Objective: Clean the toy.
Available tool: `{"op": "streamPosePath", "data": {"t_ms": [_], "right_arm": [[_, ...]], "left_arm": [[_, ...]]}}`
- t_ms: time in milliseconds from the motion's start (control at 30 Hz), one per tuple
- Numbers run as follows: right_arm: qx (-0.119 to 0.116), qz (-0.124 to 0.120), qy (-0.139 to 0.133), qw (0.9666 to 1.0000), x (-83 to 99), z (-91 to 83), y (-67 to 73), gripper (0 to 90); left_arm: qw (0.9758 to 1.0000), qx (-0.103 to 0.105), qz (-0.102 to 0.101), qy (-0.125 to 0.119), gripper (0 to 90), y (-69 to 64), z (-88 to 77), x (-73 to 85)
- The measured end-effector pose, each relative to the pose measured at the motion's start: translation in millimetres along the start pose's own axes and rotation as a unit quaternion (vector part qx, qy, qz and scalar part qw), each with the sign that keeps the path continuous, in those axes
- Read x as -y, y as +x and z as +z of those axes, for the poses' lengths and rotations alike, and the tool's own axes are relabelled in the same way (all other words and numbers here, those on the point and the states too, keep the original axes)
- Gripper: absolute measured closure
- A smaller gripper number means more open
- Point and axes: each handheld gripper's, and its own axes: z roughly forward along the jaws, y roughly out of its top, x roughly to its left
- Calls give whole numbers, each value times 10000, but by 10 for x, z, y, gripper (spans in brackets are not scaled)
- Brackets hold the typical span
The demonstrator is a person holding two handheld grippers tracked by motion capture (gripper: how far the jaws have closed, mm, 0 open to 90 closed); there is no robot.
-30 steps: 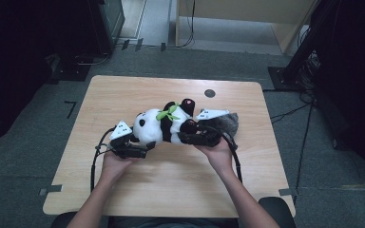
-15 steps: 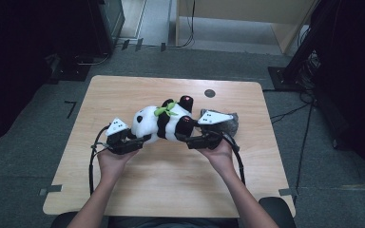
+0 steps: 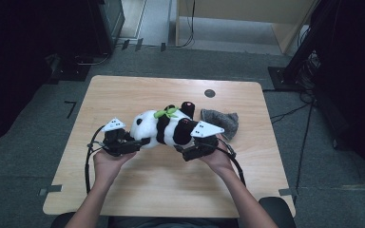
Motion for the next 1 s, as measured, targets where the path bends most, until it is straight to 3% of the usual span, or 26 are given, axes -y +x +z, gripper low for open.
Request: {"op": "streamPosePath", "data": {"t_ms": [100,167,267,367,533,633,733,767,867,1000], "right_arm": [[-4,177,-158,9997,18,1,-9,0],[-33,218,-152,9996,26,15,-8,0],[18,184,154,9997,58,51,-17,159],[-77,516,206,9984,67,11,-71,346],[15,817,242,9964,6,-45,-133,386],[5,1084,281,9937,15,-73,-213,399],[98,1393,303,9897,34,-134,-317,401],[100,1539,244,9877,46,-169,-369,401],[-25,1918,81,9814,59,-280,-505,399],[-318,2039,82,9784,36,-316,-506,386]], "left_arm": [[9992,169,-339,131,399,6,8,-5],[9994,84,-282,168,390,-48,26,-5],[9995,-143,-92,259,371,-134,68,-1],[9998,-61,-127,159,320,-98,86,-1],[9992,137,264,-250,130,54,139,45],[9983,145,449,-355,124,93,146,89],[9972,-176,657,-318,136,103,105,107],[9968,-180,702,-331,137,122,89,113],[9962,16,746,-442,149,156,68,136],[9929,236,993,-604,149,86,112,147]]}}
